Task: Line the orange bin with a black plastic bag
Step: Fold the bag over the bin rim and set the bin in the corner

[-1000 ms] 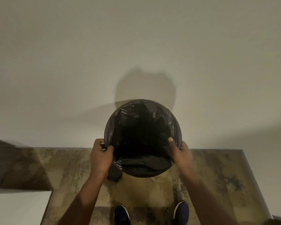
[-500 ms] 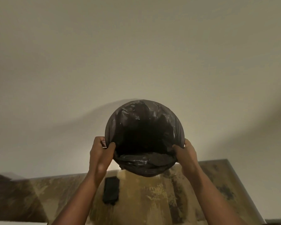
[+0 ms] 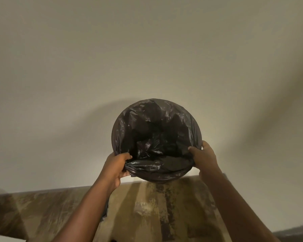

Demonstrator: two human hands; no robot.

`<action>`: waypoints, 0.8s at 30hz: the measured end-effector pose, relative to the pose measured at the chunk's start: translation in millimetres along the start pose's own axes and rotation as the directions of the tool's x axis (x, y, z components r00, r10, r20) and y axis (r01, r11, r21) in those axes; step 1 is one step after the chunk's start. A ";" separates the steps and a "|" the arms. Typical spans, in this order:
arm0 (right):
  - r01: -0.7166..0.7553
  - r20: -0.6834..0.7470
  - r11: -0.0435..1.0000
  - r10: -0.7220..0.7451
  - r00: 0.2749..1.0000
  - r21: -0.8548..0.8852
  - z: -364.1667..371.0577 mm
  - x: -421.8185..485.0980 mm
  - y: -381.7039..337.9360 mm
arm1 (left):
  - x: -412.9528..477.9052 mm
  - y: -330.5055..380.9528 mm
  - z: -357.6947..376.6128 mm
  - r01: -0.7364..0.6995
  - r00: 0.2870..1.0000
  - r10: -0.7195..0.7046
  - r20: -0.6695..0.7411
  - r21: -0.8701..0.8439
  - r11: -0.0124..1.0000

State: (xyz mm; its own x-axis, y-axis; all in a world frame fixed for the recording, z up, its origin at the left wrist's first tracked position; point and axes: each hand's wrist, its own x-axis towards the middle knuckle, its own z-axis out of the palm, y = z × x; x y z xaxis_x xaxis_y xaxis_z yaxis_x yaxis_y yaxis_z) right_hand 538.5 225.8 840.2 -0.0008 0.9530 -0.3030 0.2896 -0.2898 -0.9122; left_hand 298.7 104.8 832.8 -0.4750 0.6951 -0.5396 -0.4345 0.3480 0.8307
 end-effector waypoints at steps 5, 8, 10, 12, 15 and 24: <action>0.014 0.039 1.000 -0.014 0.999 -0.003 -45.2 7.5 7.7 | -10.2 -17.0 44.5 0.005 1.000 -0.005 -0.024 0.000 1.000; -0.001 0.124 0.999 -0.004 0.992 0.041 -67.0 15.7 8.2 | -7.4 -23.0 70.7 -0.001 1.000 0.001 -0.030 0.012 1.000; -0.030 0.151 0.997 0.019 0.988 0.070 -80.1 25.3 10.1 | -0.9 -28.0 89.8 -0.004 1.000 0.005 -0.029 0.037 0.999; -0.082 0.143 0.991 0.067 0.987 0.103 -93.2 39.2 14.2 | 8.5 -33.1 112.0 -0.004 1.000 0.006 -0.026 0.061 0.998; -0.197 0.128 0.968 0.178 0.976 0.153 -115.6 65.0 27.5 | 25.3 -39.9 150.2 -0.003 1.000 0.004 -0.018 0.088 0.996; -0.281 0.107 0.897 0.260 0.960 0.341 -200.0 149.9 72.1 | 85.9 -64.0 280.5 0.055 0.996 -0.065 0.055 0.160 0.986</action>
State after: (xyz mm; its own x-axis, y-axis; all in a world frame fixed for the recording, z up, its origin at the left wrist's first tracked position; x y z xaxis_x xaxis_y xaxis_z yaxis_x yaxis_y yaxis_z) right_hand 750.7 365.4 784.2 -0.0281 0.8299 -0.5572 -0.0660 -0.5577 -0.8274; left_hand 500.3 318.7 771.6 -0.4032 0.7048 -0.5837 -0.3315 0.4821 0.8110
